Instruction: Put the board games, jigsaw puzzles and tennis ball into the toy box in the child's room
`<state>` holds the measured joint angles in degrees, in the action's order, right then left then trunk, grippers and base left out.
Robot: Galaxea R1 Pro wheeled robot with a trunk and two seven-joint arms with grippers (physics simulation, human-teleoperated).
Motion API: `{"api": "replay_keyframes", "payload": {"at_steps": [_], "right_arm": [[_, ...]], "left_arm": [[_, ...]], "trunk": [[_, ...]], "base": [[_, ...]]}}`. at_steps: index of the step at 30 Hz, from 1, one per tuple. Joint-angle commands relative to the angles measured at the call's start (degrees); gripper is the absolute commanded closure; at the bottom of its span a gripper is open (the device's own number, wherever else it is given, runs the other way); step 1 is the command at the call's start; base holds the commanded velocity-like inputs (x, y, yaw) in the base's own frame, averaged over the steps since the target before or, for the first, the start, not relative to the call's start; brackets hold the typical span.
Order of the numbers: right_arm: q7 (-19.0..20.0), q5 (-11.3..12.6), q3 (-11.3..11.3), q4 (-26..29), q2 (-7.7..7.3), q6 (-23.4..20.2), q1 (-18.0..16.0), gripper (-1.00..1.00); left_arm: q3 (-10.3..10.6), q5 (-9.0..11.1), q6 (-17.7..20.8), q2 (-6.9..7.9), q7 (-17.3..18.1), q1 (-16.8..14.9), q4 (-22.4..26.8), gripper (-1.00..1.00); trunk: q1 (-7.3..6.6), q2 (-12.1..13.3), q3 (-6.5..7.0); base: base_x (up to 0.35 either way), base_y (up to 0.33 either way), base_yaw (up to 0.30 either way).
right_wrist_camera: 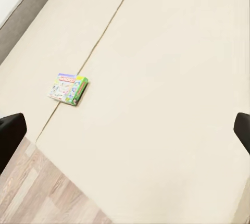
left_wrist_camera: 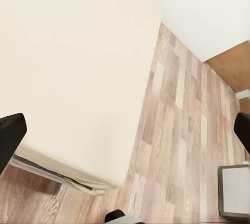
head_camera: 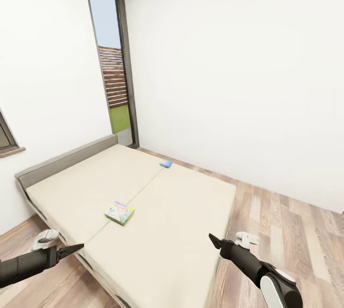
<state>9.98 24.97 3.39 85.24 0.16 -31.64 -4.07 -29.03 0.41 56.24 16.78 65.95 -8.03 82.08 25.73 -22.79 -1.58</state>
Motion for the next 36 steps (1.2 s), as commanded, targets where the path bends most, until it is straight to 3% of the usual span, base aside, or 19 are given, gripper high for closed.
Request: {"api": "replay_keyframes", "payload": {"at_steps": [1,17,36], "right_arm": [[0.2,0.2,0.1,0.0,0.02,-0.4,-0.1,-1.00],[0.2,0.2,0.1,0.0,0.02,-0.4,-0.1,-1.00],[0.2,0.2,0.1,0.0,0.02,-0.4,-0.1,-1.00]], "left_arm": [[-0.1,0.0,0.5,0.01,0.2,0.0,0.0,-1.00],[-0.1,0.0,0.5,0.01,0.2,-0.1,0.0,-1.00],[-0.1,0.1,0.5,0.01,0.4,0.0,0.0,-1.00]], "trunk": [[0.05,-0.1,-0.11],[0.05,-0.1,0.29],[0.05,-0.1,0.79]], "base": [[0.126,0.163,-0.278],[0.057,0.108,-0.278],[0.002,0.201,-0.278]]}}
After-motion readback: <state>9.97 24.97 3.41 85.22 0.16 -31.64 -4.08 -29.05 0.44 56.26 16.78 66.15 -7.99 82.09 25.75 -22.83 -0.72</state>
